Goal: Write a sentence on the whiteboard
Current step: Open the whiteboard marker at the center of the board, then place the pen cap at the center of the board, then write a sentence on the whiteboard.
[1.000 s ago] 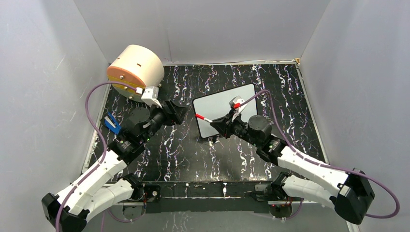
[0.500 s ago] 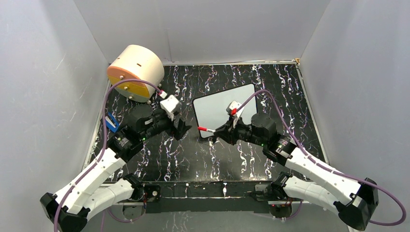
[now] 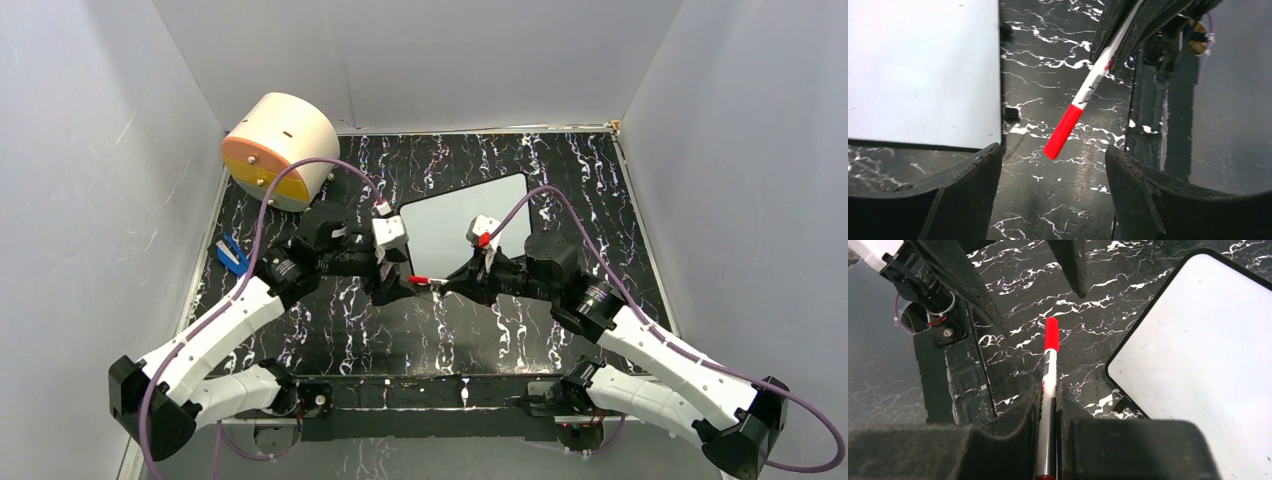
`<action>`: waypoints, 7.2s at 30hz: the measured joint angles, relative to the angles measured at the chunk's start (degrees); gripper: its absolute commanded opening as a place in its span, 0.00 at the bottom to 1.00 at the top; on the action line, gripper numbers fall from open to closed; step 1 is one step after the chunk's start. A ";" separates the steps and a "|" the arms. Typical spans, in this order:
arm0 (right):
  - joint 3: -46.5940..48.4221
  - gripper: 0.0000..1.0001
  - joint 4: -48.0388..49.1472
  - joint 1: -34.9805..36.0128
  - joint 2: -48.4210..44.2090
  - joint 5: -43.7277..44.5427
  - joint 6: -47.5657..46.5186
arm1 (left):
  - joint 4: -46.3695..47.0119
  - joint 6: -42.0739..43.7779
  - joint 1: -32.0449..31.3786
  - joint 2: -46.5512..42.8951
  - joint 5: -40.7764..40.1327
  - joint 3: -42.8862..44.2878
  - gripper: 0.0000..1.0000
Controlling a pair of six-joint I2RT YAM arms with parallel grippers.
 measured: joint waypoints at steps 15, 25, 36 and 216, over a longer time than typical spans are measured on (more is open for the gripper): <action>0.26 0.00 -0.33 0.00 -0.59 -5.27 -1.77 | -1.92 1.05 0.00 6.58 12.70 3.39 0.54; 0.26 0.00 2.95 0.00 0.00 -7.04 -1.29 | -2.23 1.07 0.00 9.75 15.30 3.50 0.44; 0.26 0.00 3.23 -0.20 1.07 -8.22 -0.46 | -3.30 2.82 -0.04 9.44 17.27 3.67 0.00; 7.89 0.00 13.40 16.04 23.06 58.82 -4.98 | 58.84 -38.18 21.97 35.85 19.82 -2.71 0.00</action>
